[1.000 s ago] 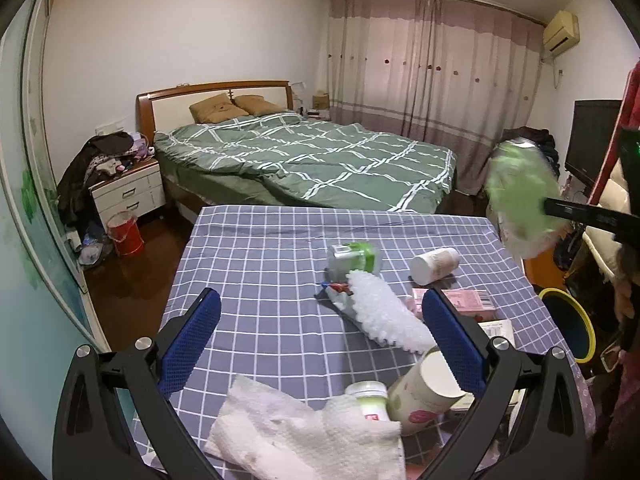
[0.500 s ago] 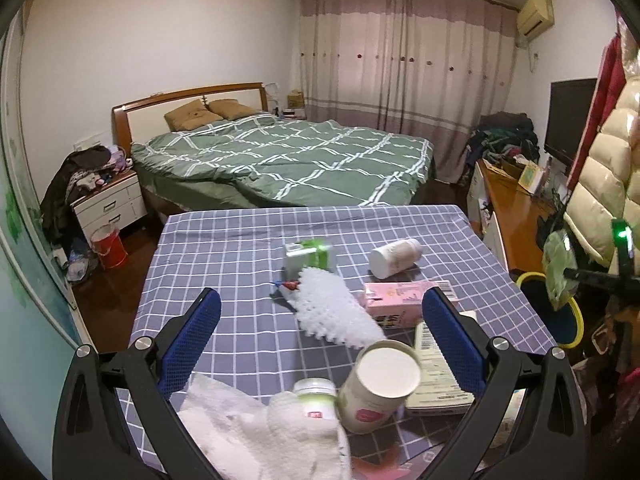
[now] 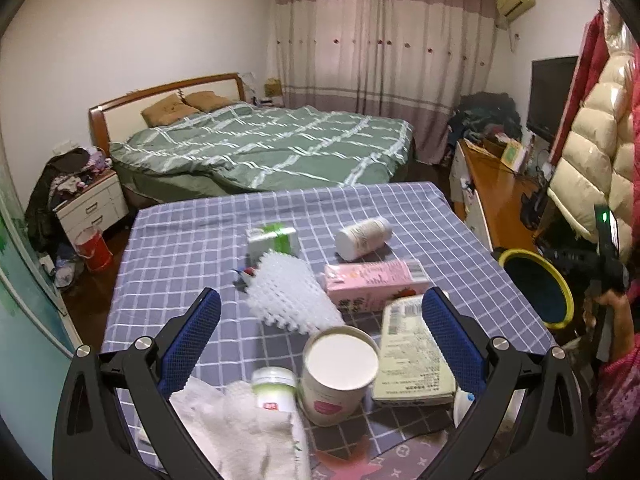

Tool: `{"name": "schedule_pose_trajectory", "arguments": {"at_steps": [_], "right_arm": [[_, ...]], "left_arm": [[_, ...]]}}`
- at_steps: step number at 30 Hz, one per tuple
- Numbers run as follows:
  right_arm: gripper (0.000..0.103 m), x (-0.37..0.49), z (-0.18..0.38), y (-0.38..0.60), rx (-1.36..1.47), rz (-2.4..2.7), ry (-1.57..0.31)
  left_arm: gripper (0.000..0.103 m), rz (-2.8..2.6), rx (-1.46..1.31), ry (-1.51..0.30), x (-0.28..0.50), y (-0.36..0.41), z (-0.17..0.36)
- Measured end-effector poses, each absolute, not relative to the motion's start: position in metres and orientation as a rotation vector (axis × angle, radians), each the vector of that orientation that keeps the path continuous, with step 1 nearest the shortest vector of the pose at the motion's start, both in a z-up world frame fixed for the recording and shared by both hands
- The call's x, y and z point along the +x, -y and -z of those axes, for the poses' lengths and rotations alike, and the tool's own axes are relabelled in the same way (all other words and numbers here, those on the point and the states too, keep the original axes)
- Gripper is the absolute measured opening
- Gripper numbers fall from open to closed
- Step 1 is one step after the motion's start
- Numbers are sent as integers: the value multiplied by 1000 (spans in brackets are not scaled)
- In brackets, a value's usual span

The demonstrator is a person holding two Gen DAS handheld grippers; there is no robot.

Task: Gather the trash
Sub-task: 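Carry the green bag to the yellow bin and release it, then grasp the white paper cup with the left gripper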

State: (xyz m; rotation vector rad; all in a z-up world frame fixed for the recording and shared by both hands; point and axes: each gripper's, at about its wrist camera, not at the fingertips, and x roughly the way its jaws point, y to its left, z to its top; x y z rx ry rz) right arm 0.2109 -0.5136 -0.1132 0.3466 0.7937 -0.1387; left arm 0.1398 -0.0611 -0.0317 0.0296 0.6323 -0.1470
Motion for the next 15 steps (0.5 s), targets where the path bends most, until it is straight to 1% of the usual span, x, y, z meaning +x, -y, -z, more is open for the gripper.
{"name": "schedule_pose_trajectory", "arguments": {"at_steps": [2, 9, 13, 15], "right_arm": [[47, 207, 101, 498, 359, 126, -726], [50, 207, 78, 452, 385, 92, -567], [50, 217, 81, 440, 372, 74, -578], [50, 220, 83, 437, 363, 67, -591]], "left_arm": [[99, 174, 39, -653, 141, 67, 38], [99, 238, 89, -719, 147, 80, 64], [90, 232, 78, -756, 156, 77, 79], [83, 232, 66, -774, 161, 74, 85]]}}
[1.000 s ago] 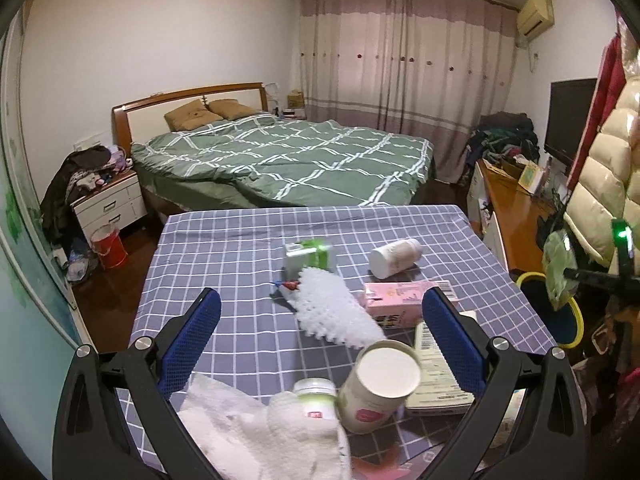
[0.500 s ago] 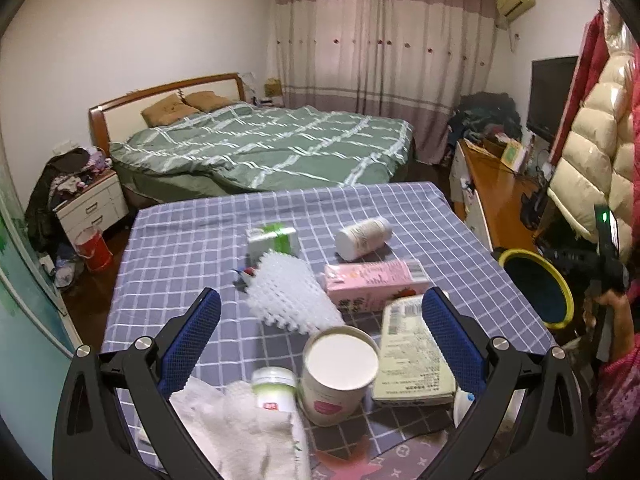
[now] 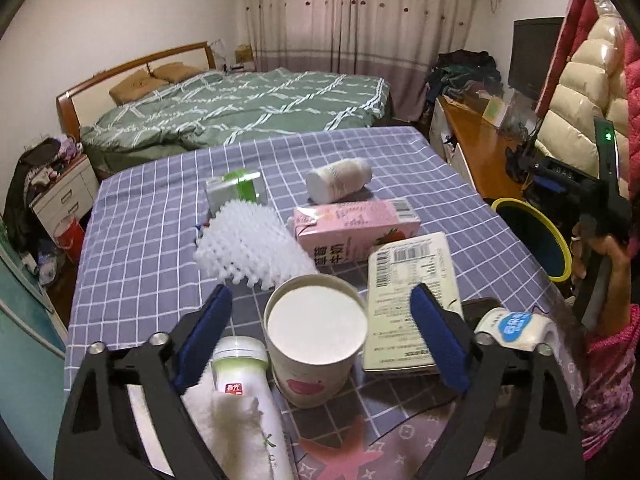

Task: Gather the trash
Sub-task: 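Grasp the white paper cup with the left gripper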

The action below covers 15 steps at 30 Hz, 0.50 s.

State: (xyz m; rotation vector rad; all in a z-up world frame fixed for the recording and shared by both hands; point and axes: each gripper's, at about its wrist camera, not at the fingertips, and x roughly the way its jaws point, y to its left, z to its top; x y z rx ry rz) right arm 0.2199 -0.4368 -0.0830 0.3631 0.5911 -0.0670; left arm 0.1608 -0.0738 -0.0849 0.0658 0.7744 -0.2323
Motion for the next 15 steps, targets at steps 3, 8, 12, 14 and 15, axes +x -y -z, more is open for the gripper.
{"name": "schedule_pose_trajectory", "arguments": {"at_steps": [3, 8, 12, 14, 15], "right_arm": [[51, 221, 85, 440, 367, 73, -591], [53, 219, 86, 442, 371, 74, -586], [53, 220, 87, 442, 364, 72, -586], [53, 220, 87, 443, 361, 72, -584], [53, 219, 87, 442, 359, 75, -583]], "left_arm": [[76, 242, 63, -803, 167, 74, 95], [69, 245, 75, -838, 174, 79, 105], [57, 224, 78, -861, 179, 81, 110], [55, 223, 67, -862, 180, 79, 109], [55, 222, 63, -859, 180, 78, 108]]}}
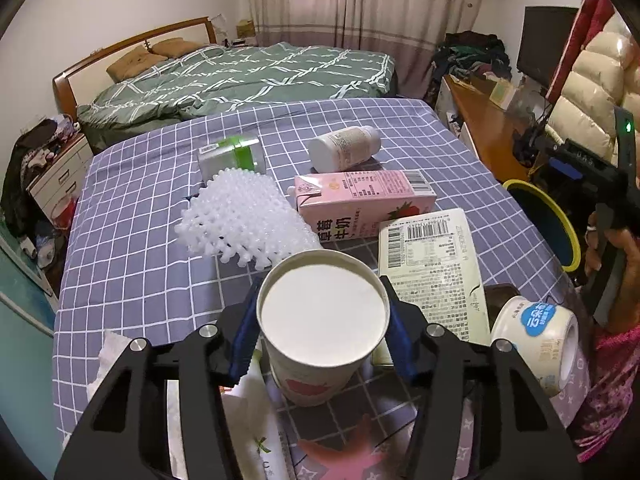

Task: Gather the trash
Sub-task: 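Grasp the white paper cup with the left gripper, then carry the paper cup to the yellow bin and release it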

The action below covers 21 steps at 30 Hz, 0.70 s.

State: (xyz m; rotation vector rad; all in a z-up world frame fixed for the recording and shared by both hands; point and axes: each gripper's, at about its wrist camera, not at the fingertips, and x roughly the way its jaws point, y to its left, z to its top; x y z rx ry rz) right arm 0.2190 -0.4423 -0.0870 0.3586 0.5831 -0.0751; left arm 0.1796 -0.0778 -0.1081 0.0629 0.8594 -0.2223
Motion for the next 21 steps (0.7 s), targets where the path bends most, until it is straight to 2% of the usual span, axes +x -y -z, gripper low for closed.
{"name": "schedule_pose_trajectory", "arguments": {"at_steps": [11, 14, 21], "right_arm": [[54, 212, 81, 450, 340, 116, -581], [58, 204, 78, 457, 313, 148, -577], [59, 162, 77, 504, 269, 281, -571]], "left_arm": [[54, 256, 95, -743, 163, 90, 54], [54, 308, 120, -712, 160, 110, 33], [54, 469, 169, -688, 174, 176, 9]]}}
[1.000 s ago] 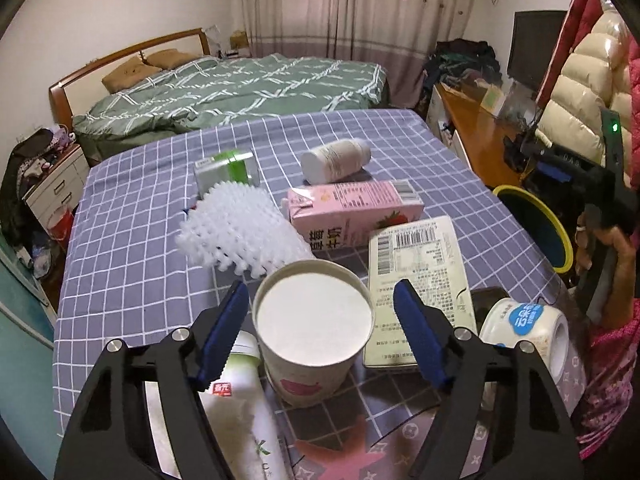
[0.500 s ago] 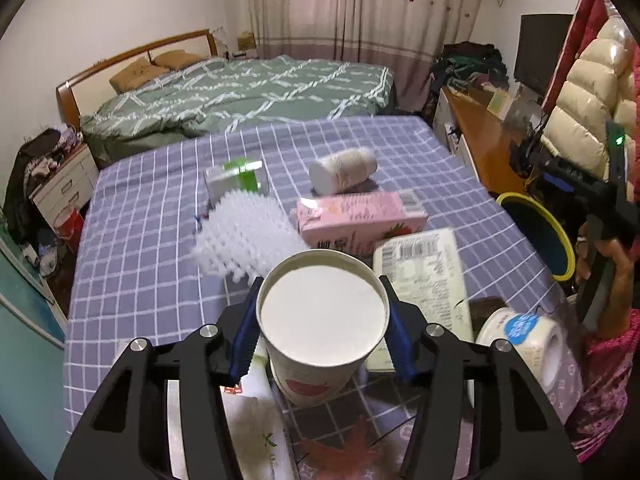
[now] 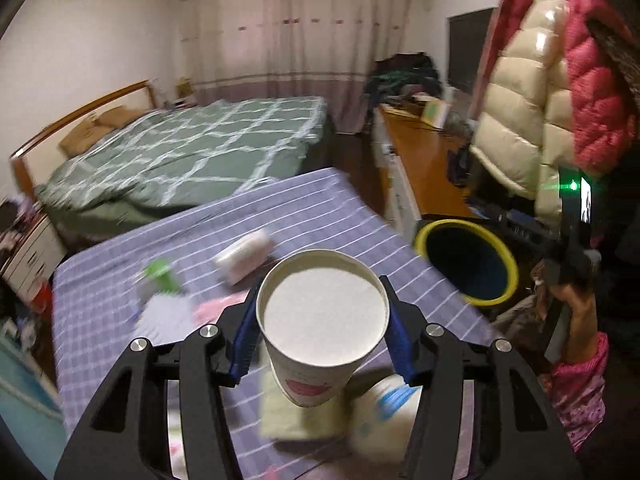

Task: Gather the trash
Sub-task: 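Carry the paper cup to the yellow bin and release it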

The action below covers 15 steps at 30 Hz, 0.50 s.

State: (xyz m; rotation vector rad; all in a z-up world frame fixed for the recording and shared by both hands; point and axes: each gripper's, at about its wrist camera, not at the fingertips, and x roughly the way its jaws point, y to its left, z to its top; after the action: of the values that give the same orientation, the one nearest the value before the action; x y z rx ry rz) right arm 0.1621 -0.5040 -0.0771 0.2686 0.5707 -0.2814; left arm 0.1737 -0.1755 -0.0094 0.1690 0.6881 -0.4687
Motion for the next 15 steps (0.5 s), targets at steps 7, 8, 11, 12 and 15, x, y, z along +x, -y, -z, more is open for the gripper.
{"name": "schedule_pose_trajectory", "arguments": {"at_steps": [7, 8, 11, 12, 15], "right_arm": [[64, 117, 79, 549, 228, 401, -569], [65, 112, 80, 555, 221, 417, -568], [65, 101, 83, 571, 237, 440, -564], [65, 98, 85, 574, 242, 445, -563], [65, 89, 88, 584, 256, 453, -562]], "left_arm": [[54, 690, 232, -742, 205, 279, 7], [54, 710, 248, -748, 208, 293, 7], [54, 776, 272, -789, 218, 339, 12], [54, 800, 278, -811, 224, 357, 15], [54, 840, 284, -854, 237, 394, 30]]}}
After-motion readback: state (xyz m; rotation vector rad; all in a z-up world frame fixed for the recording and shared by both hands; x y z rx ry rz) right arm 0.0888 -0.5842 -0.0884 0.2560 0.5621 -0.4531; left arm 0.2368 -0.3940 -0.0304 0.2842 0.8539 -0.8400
